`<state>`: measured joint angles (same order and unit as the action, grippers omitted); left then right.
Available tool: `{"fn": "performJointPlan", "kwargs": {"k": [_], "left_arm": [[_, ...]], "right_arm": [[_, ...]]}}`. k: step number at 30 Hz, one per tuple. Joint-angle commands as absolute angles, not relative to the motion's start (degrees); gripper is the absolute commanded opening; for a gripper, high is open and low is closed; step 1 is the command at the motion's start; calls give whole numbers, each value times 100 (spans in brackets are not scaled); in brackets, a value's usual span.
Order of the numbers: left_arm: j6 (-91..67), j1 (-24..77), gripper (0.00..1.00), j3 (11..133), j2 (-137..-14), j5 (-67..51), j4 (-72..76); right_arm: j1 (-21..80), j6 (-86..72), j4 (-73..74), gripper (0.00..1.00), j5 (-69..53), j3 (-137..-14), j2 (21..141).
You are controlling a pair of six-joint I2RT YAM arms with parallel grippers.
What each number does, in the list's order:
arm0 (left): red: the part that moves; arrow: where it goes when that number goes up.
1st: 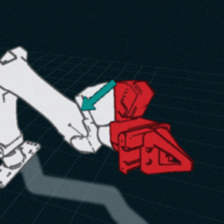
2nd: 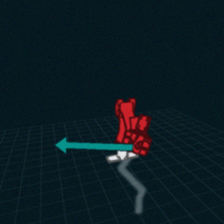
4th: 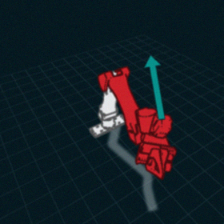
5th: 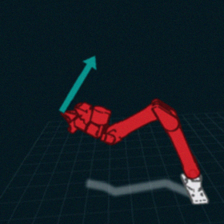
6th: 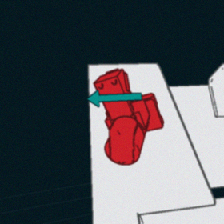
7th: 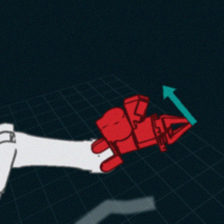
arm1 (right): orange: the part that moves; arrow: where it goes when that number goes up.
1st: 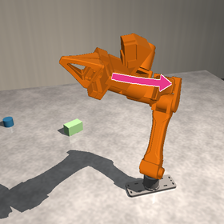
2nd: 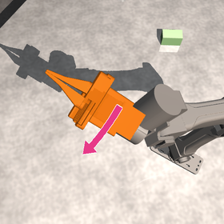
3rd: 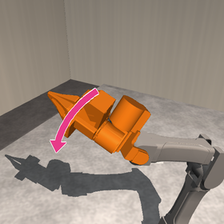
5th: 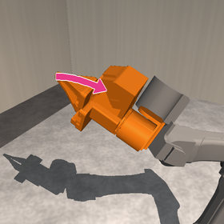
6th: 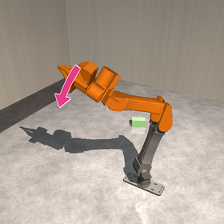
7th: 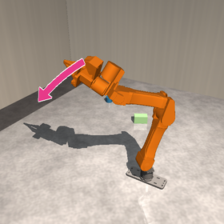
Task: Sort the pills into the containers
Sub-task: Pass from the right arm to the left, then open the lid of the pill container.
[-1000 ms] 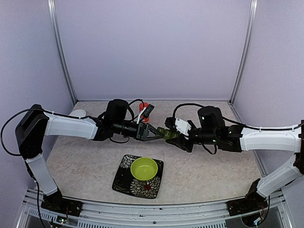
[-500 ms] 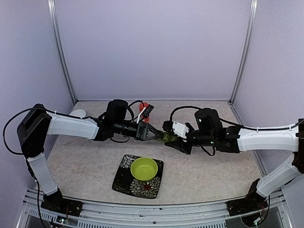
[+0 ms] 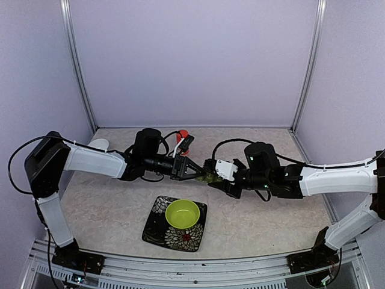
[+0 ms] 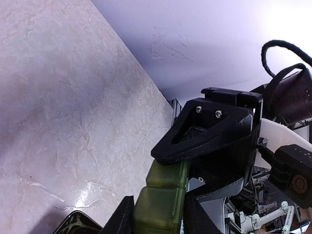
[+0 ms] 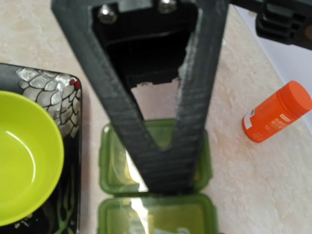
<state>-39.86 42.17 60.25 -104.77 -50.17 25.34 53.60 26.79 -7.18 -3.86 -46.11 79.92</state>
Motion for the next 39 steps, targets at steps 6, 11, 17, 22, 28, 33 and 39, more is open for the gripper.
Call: {"fn": "performJointPlan", "kwargs": {"k": [6,11,17,22,28,33,39], "left_arm": [[-4075,4245,29,5968,-10432,-4966,2903],[-4095,4250,28,5948,-10352,-4868,2870],[-4236,4245,28,5898,-10241,-4687,2868],[-4380,4225,28,5886,-10172,-4557,2807],[-4477,4219,27,5840,-10100,-4372,2721],[-4550,4197,24,5826,-10116,-4296,2689],[-4691,4134,23,5741,-10126,-4271,2805]], "right_arm": [[5514,2547,-662,54,-672,-4796,8073],[5512,2342,-348,61,-778,-4985,8138],[5511,2330,-455,61,-608,-4902,8022],[5687,2604,-290,60,25,-5018,8158],[5947,2839,-225,56,864,-5154,8290],[6084,2970,-226,50,1290,-5235,8349],[6279,3211,-223,50,1617,-5258,8434]]}}
